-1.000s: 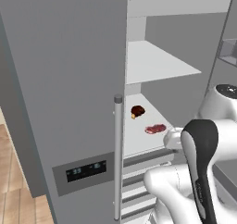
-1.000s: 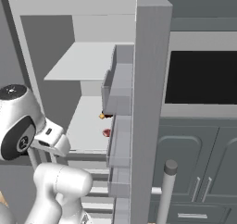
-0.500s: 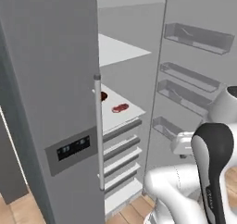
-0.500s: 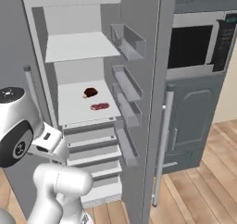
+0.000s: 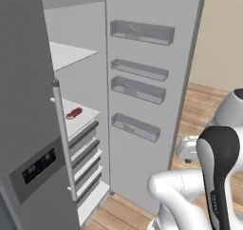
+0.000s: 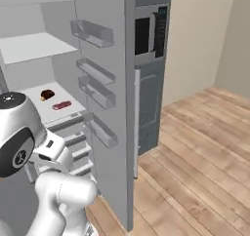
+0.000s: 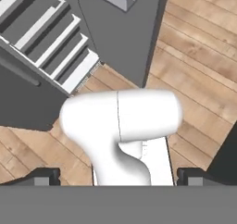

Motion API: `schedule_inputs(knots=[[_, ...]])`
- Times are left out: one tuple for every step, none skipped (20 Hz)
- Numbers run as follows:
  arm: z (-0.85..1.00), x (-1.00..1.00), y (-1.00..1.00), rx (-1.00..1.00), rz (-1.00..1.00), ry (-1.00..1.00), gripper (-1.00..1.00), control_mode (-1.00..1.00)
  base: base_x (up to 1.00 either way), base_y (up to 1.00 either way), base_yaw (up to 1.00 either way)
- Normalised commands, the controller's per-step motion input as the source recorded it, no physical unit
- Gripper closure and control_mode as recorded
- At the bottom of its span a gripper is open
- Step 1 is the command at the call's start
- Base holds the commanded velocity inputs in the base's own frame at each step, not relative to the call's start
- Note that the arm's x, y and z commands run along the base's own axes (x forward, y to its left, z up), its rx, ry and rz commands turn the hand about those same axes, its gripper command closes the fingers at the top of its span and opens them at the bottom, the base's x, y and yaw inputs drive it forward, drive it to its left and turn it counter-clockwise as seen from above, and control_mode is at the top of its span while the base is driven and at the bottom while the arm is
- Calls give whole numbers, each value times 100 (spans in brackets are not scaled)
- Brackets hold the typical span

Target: Place the steak on the counter behind the older steak on the same shelf of the fridge to maintain FIFO order. Close the fridge door when finished.

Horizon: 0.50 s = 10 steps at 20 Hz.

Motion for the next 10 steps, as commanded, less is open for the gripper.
schedule_inputs(knots=[[0,0,0,0,0,0,-100,100,-10,-56,-58],[0,0,0,0,0,0,-100,100,0,-64,-54],[0,0,0,0,0,0,-100,100,0,-63,-54],[0,0,0,0,0,0,-100,100,0,-64,-57],[0,0,0,0,0,0,-100,100,0,-61,-57],[0,0,0,0,0,0,-100,100,0,-72,-57],[0,0,0,0,0,0,-100,100,0,-69,-58],[0,0,0,0,0,0,-100,100,4,-64,-58],[0,0,0,0,0,0,-100,100,19,-64,-56],[0,0,0,0,0,0,-100,100,38,-60,-54]])
